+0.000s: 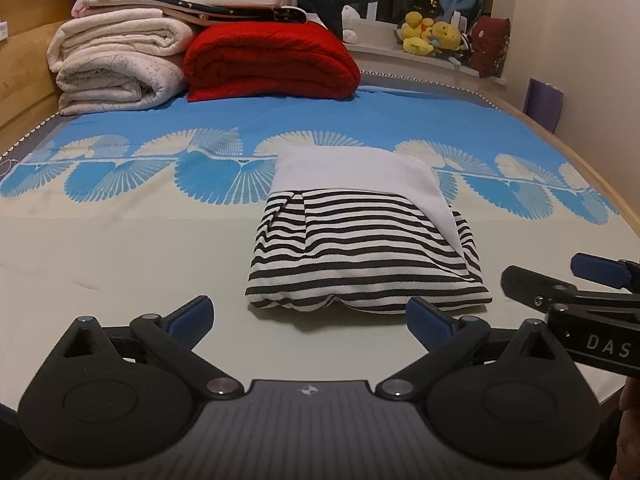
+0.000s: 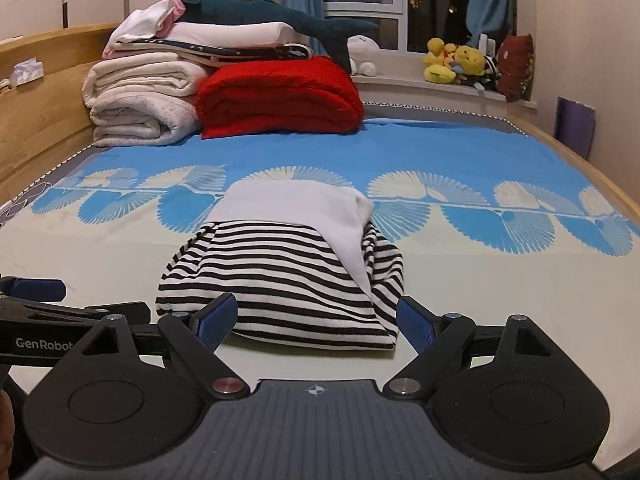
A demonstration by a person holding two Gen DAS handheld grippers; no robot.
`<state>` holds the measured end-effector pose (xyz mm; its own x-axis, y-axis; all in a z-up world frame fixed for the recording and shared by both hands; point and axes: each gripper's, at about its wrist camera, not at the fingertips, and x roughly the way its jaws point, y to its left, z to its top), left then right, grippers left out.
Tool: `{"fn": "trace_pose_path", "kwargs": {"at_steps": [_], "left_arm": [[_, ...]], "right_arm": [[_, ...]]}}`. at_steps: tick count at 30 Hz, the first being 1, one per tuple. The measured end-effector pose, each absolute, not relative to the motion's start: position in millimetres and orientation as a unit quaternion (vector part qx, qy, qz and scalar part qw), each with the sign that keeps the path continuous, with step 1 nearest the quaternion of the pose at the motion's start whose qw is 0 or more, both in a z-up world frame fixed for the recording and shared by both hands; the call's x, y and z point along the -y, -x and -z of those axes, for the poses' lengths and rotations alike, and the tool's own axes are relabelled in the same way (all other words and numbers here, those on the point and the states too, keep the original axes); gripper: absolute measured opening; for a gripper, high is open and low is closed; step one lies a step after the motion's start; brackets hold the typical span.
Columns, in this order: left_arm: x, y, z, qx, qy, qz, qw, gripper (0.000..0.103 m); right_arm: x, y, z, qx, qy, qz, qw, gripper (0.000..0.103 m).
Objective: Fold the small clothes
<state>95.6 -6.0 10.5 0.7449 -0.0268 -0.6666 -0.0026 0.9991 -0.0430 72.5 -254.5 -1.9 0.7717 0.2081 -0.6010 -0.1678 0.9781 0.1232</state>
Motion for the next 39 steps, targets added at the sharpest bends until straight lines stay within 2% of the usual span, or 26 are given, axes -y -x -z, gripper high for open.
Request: {"fn": "trace_pose_path", "kwargs": {"at_steps": [39], "left_arm": [[4.3,-100.8,-5.4,-0.365,0.026,0.003,0.931,0.102]], "right_arm": [[249.5,-76.2,1.2,-0.331,-0.039,-0.105,0.937,0.088]]}}
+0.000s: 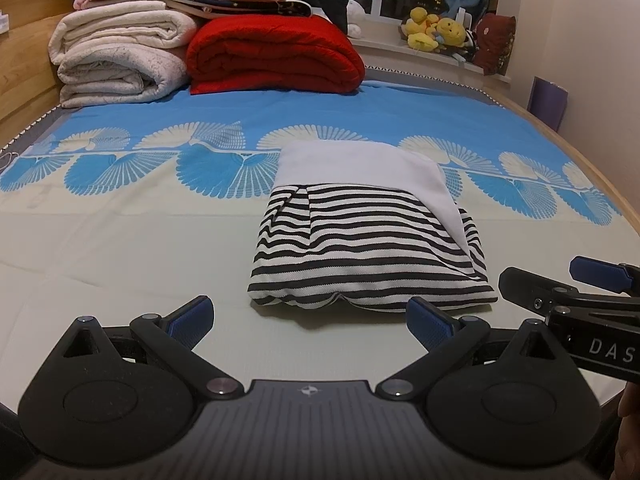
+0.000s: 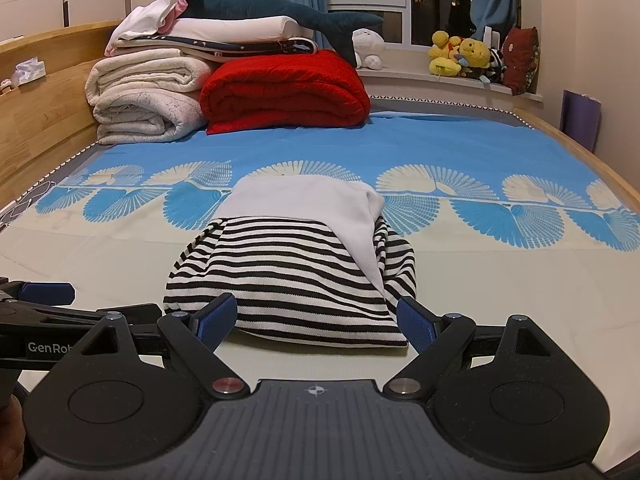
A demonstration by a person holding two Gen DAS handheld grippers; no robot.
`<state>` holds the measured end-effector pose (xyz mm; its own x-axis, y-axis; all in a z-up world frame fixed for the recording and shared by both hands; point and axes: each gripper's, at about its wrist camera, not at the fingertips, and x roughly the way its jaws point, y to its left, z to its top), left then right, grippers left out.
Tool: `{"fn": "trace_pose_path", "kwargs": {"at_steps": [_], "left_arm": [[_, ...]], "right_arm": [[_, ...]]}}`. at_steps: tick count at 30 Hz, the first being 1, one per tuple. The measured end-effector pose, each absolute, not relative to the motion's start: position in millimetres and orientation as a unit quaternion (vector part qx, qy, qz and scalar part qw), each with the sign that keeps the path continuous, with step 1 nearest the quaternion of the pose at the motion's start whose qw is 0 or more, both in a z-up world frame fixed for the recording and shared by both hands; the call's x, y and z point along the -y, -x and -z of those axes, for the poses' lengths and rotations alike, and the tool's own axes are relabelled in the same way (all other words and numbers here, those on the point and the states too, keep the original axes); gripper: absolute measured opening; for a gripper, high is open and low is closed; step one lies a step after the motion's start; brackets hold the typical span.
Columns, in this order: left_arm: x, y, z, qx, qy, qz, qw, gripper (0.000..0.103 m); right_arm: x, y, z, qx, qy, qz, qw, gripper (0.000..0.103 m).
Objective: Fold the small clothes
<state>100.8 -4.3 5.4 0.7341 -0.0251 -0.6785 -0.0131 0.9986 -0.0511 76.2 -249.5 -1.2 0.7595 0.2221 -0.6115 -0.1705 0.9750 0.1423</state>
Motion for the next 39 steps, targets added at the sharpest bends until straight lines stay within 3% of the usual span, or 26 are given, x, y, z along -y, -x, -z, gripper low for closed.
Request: {"fn": "trace_pose_path", "kwargs": {"at_steps": [39], "left_arm": [[4.2,-101.0,0.7,-0.374,0.026,0.004,0.927,0.102]], "right_arm": [[248.6,-77.0,7.6,-0.336,-0.039,-0.103,0.936,0.088]]}}
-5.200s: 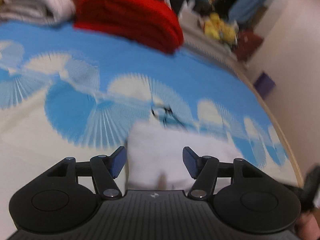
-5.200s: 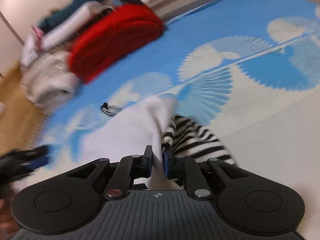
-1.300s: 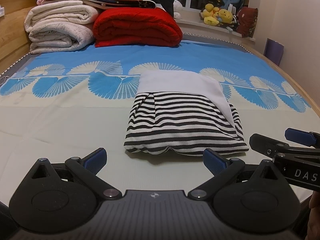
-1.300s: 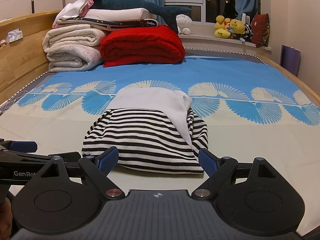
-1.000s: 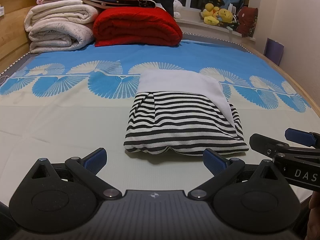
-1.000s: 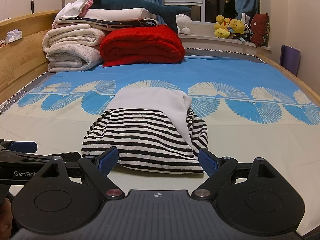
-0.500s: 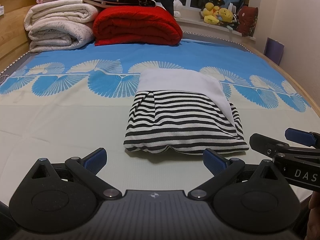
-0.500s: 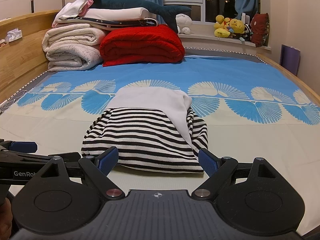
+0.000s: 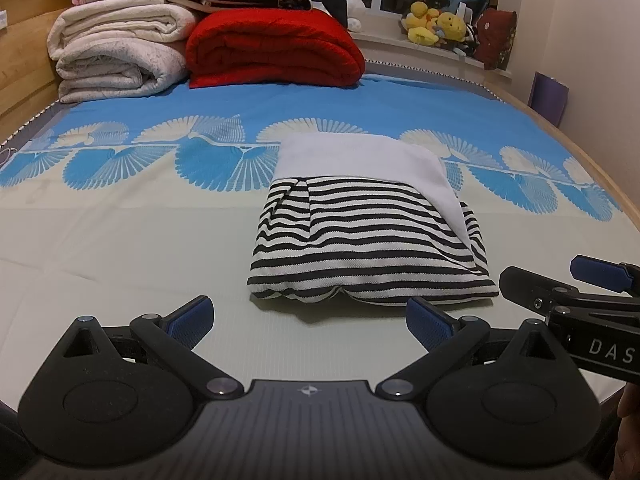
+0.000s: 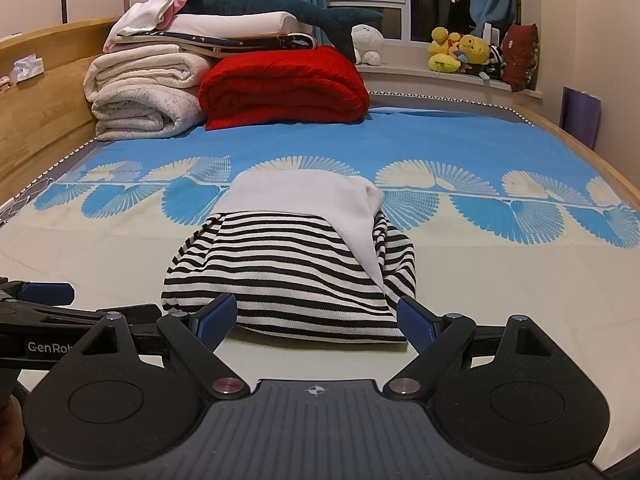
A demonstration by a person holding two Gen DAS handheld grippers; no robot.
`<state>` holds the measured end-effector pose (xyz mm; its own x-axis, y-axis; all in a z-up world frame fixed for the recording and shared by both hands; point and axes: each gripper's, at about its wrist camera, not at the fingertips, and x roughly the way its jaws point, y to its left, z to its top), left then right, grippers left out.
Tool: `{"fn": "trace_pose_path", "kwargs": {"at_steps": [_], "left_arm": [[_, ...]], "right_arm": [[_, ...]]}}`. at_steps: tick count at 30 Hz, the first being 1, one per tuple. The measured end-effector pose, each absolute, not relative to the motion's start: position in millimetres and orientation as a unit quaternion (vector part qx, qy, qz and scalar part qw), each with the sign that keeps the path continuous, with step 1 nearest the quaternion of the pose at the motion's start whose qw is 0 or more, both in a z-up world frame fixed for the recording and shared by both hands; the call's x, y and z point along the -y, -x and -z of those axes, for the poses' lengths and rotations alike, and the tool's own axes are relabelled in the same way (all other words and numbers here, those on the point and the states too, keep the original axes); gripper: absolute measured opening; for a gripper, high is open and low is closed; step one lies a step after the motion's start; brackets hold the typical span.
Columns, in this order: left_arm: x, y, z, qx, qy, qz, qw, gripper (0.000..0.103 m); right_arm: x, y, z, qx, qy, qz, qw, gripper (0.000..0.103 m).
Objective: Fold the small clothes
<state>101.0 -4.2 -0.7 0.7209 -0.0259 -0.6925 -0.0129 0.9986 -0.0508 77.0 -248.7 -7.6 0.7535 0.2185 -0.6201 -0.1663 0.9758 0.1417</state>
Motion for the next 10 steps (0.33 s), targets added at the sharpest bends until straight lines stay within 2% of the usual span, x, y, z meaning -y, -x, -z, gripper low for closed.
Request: {"fn": "trace_pose_path", "kwargs": {"at_steps": [10], "left_arm": [[3.1,-101.8,1.5,-0.375,0.027,0.004,0.927,0.102]], "right_arm": [[249.0,-77.7,9.7,-0.338,-0.038,-0.103,0.935,0.088]]}}
